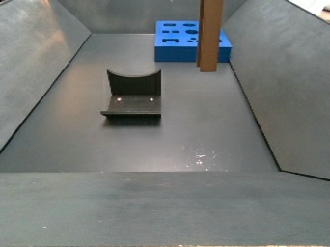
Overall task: Pick up the arch object. Move up. Place the arch object on the fixture. Regrasp the arch object. Rotate the arch object. Move to above the board. Insert the arch object.
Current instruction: Rotate the arch object.
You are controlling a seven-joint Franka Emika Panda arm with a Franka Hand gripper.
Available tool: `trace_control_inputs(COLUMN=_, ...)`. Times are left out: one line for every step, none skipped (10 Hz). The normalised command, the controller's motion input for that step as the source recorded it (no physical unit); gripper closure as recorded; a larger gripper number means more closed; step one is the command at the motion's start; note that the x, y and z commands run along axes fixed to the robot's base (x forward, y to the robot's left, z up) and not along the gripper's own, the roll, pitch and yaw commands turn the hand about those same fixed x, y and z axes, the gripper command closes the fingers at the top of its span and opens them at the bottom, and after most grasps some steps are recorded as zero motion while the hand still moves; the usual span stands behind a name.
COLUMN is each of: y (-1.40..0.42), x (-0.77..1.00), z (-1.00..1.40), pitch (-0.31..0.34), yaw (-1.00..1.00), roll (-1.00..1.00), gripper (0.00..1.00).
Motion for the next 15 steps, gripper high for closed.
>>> trace_control_inputs(y=0.02, x=-0.04, z=0.01, pitch=-0.064, yaw=-0.07, roll=-0.87, gripper=1.00)
trace_control_inputs(y=0.01, x=-0.03, z=0.01, pitch=-0.059, yaw=-0.04, roll=-0.63, gripper=1.00)
trace_control_inputs(y=0.00, x=-0.02, z=0.00, pitch=-0.055, yaw=-0.02, roll=-0.36, gripper=1.00)
trace_control_inputs(y=0.00, x=-0.02, z=0.00, pitch=-0.052, yaw=-0.02, roll=-0.24, gripper=1.00)
trace_control_inputs(y=0.00, x=0.00, z=-1.00, pitch=-0.049, yaw=-0.17, roll=-0.18, gripper=1.00)
trace_control_inputs(y=0.00, x=0.01, z=-1.00, pitch=-0.055, yaw=-0.15, roll=-0.13, gripper=1.00)
trace_control_inputs(y=0.01, x=0.02, z=-1.00, pitch=-0.044, yaw=-0.10, roll=-0.12, gripper=1.00)
trace_control_inputs(y=0.01, x=0.02, z=-1.00, pitch=-0.037, yaw=-0.07, roll=-0.11, gripper=1.00)
trace_control_inputs(y=0.02, x=0.02, z=-1.00, pitch=-0.041, yaw=-0.06, roll=-0.10, gripper=1.00)
trace_control_inputs(y=0.02, x=0.02, z=-1.00, pitch=-0.054, yaw=-0.05, roll=-0.09, gripper=1.00)
trace_control_inputs(y=0.03, x=0.02, z=-1.00, pitch=-0.062, yaw=-0.04, roll=-0.08, gripper=1.00)
trace_control_inputs(y=0.03, x=0.02, z=-0.82, pitch=-0.064, yaw=-0.04, roll=-0.07, gripper=1.00)
trace_control_inputs(y=0.03, x=0.01, z=-0.60, pitch=-0.063, yaw=-0.04, roll=-0.05, gripper=1.00)
trace_control_inputs(y=0.03, x=0.01, z=-0.43, pitch=-0.065, yaw=-0.04, roll=-0.04, gripper=1.00)
trace_control_inputs(y=0.03, x=0.01, z=-0.27, pitch=-0.065, yaw=-0.04, roll=-0.03, gripper=1.00)
